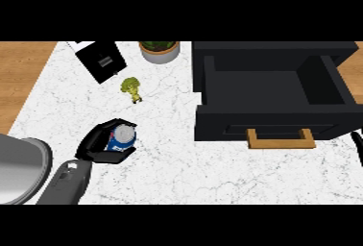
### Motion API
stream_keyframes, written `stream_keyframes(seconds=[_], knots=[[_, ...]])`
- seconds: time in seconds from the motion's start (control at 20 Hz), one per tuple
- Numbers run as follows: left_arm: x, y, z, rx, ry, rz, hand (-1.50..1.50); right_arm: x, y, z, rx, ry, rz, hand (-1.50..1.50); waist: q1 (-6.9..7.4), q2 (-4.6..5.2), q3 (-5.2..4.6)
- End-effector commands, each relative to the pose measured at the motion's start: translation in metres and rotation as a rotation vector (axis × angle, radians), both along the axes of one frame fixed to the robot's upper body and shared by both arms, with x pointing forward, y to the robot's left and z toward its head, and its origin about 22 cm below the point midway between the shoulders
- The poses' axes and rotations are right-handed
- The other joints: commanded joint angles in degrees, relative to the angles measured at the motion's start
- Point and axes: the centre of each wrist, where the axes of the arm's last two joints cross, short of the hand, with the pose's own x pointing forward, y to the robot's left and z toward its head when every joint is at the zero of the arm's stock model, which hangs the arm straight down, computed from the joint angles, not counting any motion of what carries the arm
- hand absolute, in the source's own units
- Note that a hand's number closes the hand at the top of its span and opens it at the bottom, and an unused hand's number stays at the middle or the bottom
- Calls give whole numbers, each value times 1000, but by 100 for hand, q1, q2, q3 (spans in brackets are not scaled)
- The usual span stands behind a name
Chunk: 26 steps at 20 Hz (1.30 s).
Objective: Pick up the can, place it into the drawer and close the drawer
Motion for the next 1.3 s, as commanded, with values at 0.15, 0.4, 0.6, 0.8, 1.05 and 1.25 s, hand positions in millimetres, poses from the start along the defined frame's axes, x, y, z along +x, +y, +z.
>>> stream_keyframes(seconds=[0.15, 0.4, 0.6, 0.8, 1.05, 1.25], knots=[[9, -21, 16, -79, 5, -45, 150, 1, -15, -13, 15, -5, -18, -150, 17, -3, 0], [-2, -28, 31, -84, -23, -122, 150, -14, -5, -27, 11, 1, -3, -150, 46, -19, 4], [4, -7, 29, -129, -39, 313, 150, -14, -6, -8, 8, -3, -13, -150, 50, -17, 2], [10, 1, 48, -117, -82, 518, 150, -20, -18, -8, 9, 8, -19, -150, 47, -25, 6], [9, -39, 91, -113, -109, 450, 150, -4, -4, -12, 5, -15, -16, -150, 43, -11, 2], [20, -74, 110, -99, -171, 417, 150, -19, -2, 0, 11, -11, 9, -150, -6, -6, -1]])
